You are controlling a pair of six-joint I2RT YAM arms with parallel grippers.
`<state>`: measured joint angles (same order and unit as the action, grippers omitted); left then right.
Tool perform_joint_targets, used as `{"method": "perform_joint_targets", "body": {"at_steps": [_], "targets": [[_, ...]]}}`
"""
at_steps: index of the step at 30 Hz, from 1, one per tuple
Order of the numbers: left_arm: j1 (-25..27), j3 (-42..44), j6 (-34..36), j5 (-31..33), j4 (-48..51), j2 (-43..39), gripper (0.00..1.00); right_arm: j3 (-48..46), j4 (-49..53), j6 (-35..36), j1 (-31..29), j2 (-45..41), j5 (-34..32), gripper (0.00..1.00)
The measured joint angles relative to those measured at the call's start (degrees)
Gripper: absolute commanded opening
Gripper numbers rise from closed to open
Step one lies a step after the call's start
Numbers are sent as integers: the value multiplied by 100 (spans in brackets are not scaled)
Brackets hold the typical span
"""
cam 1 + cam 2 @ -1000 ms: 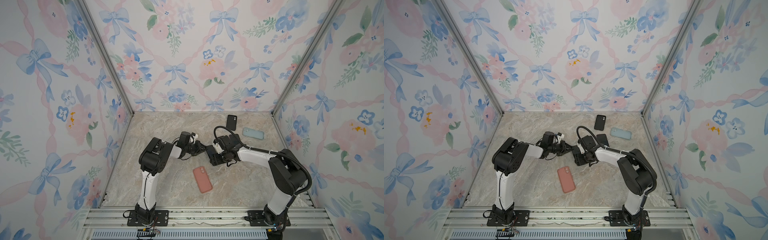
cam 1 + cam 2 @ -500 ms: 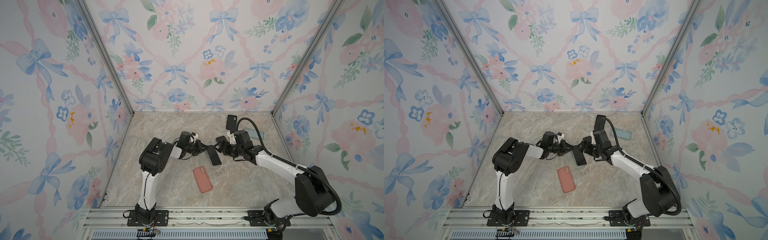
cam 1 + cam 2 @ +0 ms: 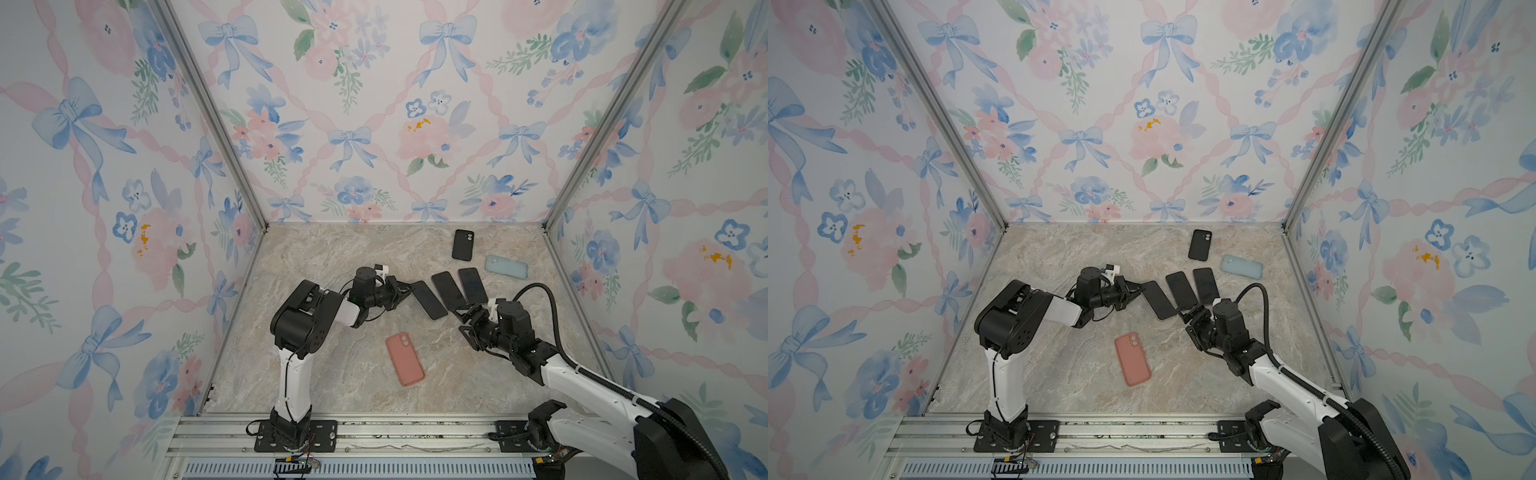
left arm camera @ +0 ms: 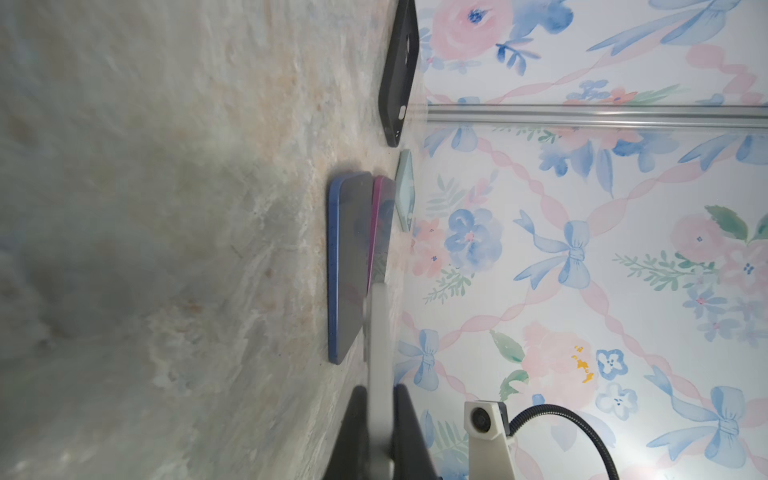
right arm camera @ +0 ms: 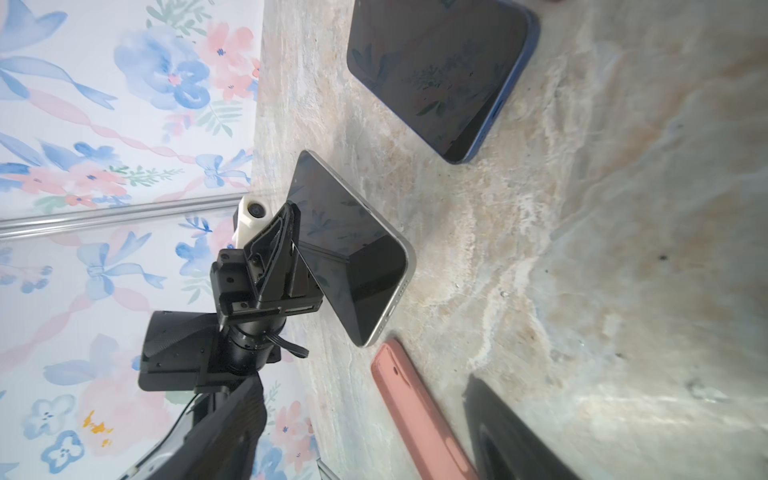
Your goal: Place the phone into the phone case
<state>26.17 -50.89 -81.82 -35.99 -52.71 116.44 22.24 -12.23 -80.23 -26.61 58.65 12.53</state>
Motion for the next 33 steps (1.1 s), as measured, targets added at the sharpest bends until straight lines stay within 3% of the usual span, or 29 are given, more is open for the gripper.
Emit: {"method": "perform_joint_targets", "body": {"at_steps": [8,22,33], "targets": [[96,341,-669,313,-898,-37,0,-372,-935,-673,-74,-258,-291,74],[192,428,-1091,470,-1453,-37,0,-739,-3836,-1202,-240,1714,-219,53],[251,527,-1152,472,-1541,-39,0,-732,-4181,-1062,-243,1766,-223,46]]}}
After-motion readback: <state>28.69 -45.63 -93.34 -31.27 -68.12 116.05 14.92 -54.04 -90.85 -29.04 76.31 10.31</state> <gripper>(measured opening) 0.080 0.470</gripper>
